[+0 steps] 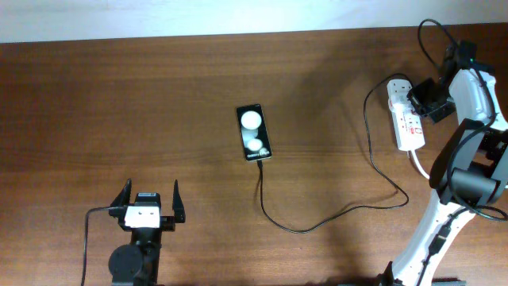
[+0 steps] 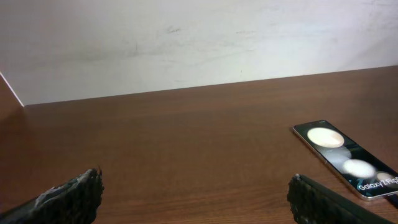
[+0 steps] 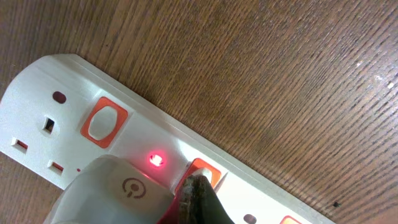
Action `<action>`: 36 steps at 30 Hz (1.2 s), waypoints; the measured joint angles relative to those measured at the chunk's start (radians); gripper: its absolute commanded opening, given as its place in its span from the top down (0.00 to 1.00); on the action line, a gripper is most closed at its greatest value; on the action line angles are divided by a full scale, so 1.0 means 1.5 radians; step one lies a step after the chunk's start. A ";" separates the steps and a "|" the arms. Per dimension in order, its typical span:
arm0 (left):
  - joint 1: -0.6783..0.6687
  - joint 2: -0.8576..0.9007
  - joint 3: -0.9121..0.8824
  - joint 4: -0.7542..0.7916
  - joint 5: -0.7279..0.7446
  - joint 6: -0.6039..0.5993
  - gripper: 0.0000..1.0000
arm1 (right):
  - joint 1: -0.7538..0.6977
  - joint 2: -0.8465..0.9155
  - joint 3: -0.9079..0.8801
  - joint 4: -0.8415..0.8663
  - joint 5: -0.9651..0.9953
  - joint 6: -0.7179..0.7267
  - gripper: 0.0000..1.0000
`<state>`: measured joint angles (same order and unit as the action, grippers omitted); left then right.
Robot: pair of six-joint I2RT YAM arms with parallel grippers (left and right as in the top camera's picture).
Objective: Plug charger to phone and switch on socket
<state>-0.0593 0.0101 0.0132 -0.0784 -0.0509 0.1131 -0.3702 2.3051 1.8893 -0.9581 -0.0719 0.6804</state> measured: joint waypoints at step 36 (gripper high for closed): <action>0.000 0.000 0.000 0.000 0.000 0.000 0.01 | 0.335 -0.677 -0.001 -0.490 0.102 -0.129 0.01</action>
<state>-0.0593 0.0101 0.0132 -0.0784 -0.0509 0.1131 0.1329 1.2896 1.8885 -1.6924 0.0811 0.4873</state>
